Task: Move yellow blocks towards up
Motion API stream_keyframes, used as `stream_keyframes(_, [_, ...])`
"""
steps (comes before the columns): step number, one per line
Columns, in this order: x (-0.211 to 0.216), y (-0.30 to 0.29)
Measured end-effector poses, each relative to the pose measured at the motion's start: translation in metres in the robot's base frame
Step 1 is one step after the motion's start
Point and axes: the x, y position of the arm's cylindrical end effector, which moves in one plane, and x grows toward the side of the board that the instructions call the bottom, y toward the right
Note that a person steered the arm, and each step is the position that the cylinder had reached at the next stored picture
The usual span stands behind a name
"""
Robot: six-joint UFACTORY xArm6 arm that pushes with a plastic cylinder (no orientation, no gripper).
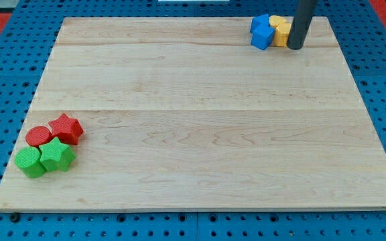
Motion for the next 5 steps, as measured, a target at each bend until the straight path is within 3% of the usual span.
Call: stream_keyframes(5, [0.000, 0.025])
